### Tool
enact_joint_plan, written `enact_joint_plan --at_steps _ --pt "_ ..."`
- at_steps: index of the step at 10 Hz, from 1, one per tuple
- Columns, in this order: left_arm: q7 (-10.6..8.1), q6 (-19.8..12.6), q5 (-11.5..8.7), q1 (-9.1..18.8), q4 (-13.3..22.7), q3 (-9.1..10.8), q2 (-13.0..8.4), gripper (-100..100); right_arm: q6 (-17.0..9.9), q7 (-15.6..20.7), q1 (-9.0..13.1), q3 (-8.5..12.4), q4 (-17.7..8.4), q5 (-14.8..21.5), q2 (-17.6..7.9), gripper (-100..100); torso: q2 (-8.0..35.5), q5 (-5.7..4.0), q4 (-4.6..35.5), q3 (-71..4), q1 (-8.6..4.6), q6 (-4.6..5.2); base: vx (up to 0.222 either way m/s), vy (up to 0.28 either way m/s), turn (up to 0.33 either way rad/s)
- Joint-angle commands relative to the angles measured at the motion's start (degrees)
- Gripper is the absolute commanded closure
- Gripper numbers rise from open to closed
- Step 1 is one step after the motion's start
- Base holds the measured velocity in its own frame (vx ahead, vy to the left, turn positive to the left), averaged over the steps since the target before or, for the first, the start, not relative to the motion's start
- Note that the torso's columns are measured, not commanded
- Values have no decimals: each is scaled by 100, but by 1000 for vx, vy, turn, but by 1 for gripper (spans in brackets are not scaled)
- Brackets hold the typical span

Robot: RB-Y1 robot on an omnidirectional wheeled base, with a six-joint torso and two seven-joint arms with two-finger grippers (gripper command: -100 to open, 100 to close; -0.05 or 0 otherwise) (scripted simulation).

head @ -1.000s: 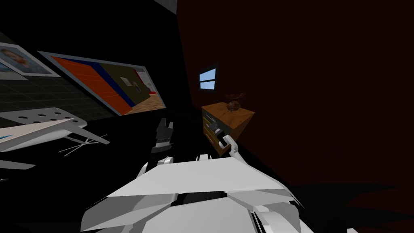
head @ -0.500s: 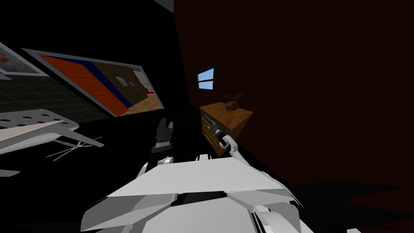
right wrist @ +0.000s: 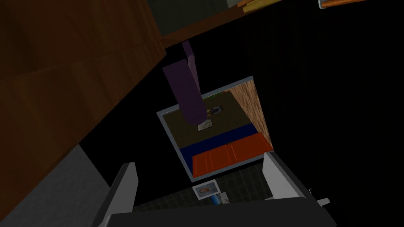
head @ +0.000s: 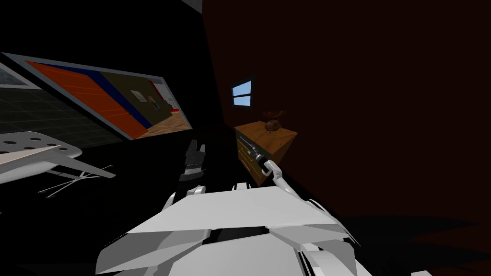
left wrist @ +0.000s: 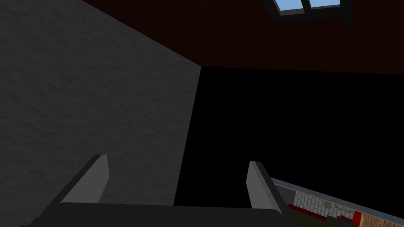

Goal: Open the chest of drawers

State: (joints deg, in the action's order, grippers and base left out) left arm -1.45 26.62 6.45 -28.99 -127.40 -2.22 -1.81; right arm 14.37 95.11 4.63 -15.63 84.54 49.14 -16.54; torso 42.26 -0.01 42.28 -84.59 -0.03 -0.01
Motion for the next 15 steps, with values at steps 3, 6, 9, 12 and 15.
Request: enact_joint_plan --at_steps 3,6,9,12,15 --pt "0 0 0 0 0 0 0 0 -35 621 177 -30 -432 304 -245 -100 3 3 0 2 10 0 27 -22 -25" --pt "0 0 0 1 0 -1 1 0 -21 565 159 -16 -400 269 -209 100 8 2 2 5 7 0 3 -3 -1" --pt "0 0 0 2 0 -2 2 0 -125 503 212 -73 -379 276 -233 100 5 6 -35 4 52 -11 -87 129 10" --pt "0 0 0 3 0 -3 2 0 -160 480 266 -82 -348 276 -238 100 -13 -5 -24 -8 -3 3 -113 138 21" --pt "0 0 0 2 0 -2 2 0 -251 466 239 -154 -366 296 -206 100 -19 -3 -24 -10 11 -3 -75 141 1"
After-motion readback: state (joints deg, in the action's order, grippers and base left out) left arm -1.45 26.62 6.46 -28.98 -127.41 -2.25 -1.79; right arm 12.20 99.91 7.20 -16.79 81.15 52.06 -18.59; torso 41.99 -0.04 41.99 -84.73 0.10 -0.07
